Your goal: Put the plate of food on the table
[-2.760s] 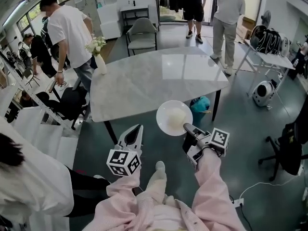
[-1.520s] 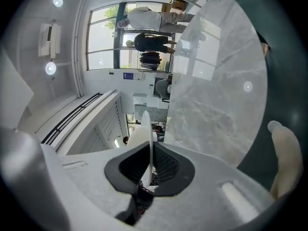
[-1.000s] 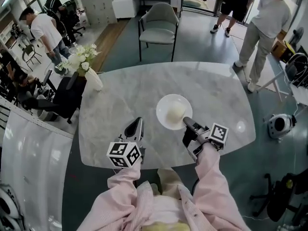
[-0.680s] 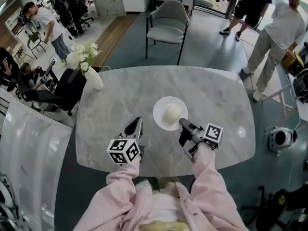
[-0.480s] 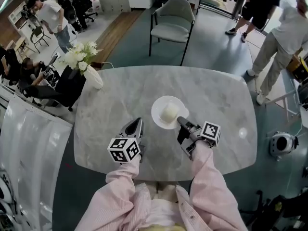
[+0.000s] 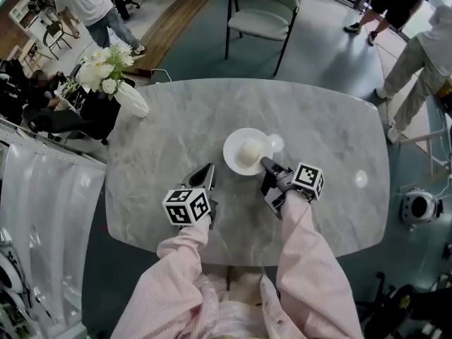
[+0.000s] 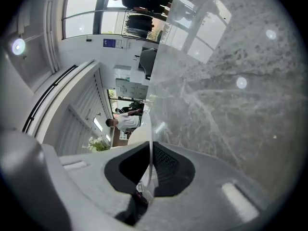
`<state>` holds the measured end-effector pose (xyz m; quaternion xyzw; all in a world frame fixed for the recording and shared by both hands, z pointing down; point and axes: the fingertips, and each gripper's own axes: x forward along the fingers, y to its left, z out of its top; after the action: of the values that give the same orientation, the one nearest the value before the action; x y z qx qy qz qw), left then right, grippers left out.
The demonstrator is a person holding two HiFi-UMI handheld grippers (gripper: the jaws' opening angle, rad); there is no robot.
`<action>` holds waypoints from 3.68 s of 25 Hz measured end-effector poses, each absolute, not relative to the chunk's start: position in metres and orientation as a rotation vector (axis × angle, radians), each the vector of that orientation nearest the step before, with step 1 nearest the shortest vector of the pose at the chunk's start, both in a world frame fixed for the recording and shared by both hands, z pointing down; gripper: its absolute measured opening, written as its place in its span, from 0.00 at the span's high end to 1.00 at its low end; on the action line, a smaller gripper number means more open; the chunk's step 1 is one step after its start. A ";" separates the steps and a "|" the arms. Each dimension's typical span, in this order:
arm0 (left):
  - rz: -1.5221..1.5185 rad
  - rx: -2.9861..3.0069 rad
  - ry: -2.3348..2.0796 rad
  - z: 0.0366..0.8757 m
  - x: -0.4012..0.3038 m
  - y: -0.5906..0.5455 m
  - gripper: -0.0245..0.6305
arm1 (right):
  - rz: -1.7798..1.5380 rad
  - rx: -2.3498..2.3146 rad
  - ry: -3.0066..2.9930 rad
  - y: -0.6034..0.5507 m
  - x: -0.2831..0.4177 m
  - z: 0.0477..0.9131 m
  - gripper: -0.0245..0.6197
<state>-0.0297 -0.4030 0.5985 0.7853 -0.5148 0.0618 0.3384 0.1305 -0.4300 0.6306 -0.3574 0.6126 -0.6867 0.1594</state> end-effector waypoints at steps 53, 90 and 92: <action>0.177 2.011 -1.305 0.609 -0.020 -0.388 0.97 | -1.773 -1.594 2.329 -0.411 0.125 0.645 0.65; -0.002 2.550 -1.392 0.407 -0.023 -0.329 0.97 | -0.527 -1.309 2.615 -0.347 0.145 0.390 0.95; -0.019 2.565 -1.413 0.398 -0.026 -0.330 0.97 | -0.488 -1.320 2.609 -0.346 0.148 0.383 0.95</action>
<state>-0.0259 -0.3295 0.3984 0.8709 -0.4797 -0.0065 0.1063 0.1475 -0.3457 0.3830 -0.4437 0.8766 -0.1639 0.0886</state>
